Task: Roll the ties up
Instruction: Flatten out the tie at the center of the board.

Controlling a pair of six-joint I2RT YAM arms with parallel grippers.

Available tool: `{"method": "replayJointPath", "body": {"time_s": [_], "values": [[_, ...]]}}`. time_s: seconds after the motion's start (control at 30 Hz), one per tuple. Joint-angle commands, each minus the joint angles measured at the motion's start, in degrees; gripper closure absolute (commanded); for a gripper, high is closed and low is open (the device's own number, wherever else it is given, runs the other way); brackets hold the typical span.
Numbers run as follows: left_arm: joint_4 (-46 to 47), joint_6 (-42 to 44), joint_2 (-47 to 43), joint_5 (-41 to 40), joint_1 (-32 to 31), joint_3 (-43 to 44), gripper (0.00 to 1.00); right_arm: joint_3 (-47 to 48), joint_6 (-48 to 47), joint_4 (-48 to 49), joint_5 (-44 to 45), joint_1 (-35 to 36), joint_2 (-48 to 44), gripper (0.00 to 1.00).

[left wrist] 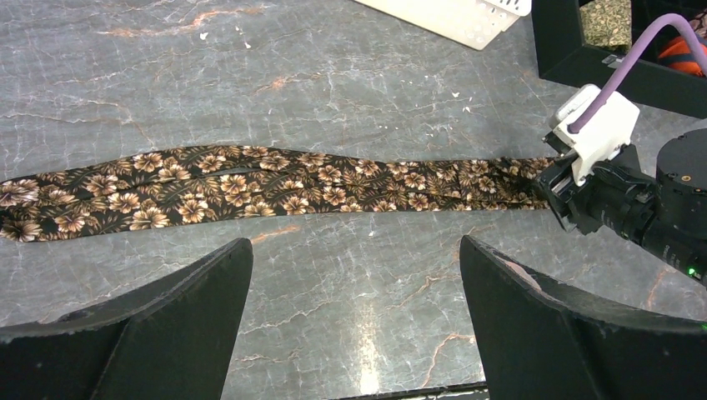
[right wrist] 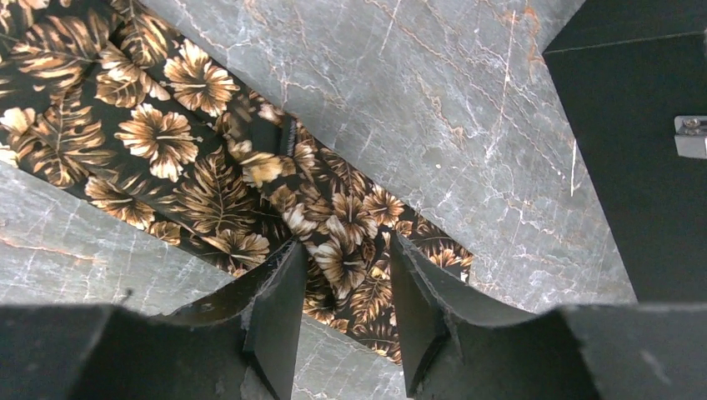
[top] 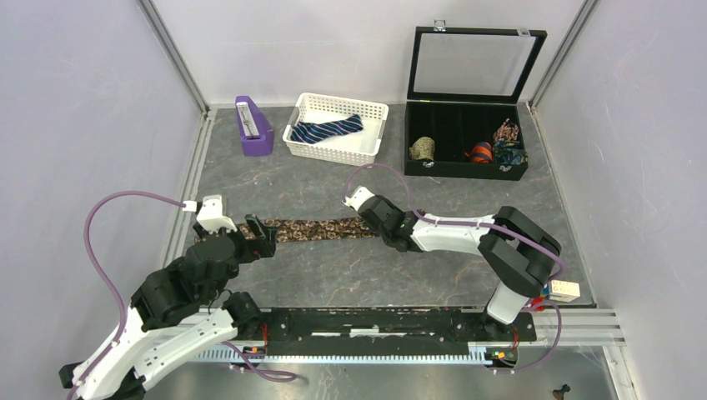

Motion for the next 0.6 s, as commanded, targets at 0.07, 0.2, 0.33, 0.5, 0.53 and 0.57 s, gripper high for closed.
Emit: {"method": "replayJointPath", "body": {"time_s": [0.07,0.2,0.33,0.5,0.53,0.57], "values": [[0.4,-0.3,0.2,-0.1,0.5,1.1,0.00,-2.4,0.4,4.4,5.0,-0.1,-3.0,0.72],[0.4,-0.4,0.2,0.0,0.6,1.1,0.00,-4.4,1.6,6.5,4.4,-0.6,-3.7,0.80],[0.4,-0.3,0.2,0.0,0.6,1.0,0.00,-5.9,3.1,6.9,4.7,-1.2,-4.2,0.91],[0.3,-0.3,0.4,0.0,0.7,1.1,0.00,-13.6,9.1,16.0,4.3,-3.7,-9.1,0.97],[0.3,-0.4,0.4,0.0,0.8,1.1,0.00,-15.9,10.9,18.7,3.5,-4.7,-10.6,0.97],[0.4,-0.3,0.4,0.1,0.8,1.1,0.00,-18.6,12.4,21.8,2.2,-5.4,-11.7,0.97]]}}
